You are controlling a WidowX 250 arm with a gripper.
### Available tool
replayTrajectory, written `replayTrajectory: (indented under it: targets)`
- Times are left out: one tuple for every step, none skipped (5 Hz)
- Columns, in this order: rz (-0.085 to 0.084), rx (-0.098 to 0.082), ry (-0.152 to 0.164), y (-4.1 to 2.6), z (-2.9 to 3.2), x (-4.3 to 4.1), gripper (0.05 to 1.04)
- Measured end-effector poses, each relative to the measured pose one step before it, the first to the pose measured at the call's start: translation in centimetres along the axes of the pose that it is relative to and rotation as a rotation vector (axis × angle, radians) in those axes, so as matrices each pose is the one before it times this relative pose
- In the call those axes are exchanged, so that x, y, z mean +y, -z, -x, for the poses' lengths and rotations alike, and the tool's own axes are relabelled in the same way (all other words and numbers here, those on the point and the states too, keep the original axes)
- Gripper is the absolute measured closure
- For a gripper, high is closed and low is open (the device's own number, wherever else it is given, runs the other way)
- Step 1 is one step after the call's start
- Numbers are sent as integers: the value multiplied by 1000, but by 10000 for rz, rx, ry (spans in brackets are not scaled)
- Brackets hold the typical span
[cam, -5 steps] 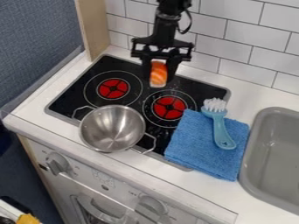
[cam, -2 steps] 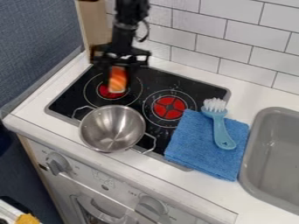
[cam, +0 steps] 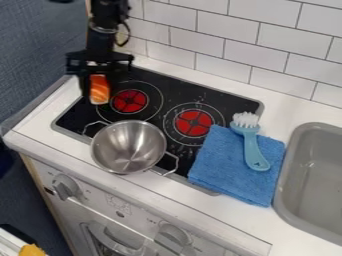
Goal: Move the sushi in the bottom left corner of the burner
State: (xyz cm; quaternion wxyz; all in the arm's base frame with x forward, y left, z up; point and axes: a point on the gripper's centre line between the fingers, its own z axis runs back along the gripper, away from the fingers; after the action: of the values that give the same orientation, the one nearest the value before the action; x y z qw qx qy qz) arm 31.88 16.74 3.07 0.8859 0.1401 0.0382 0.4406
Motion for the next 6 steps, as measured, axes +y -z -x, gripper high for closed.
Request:
replayTrajectory:
  targets:
    - [-254,128,-606,357,-375,1312,508]
    - [173,103,-490,620,-320,473,509]
    - [45,179,-400,623,26,688,509]
    - [83,291,-183,515,238,-109,453]
    - [123,215,-577,312,-145,511,164]
    - [-933,51,-799,-1337,113,735,70]
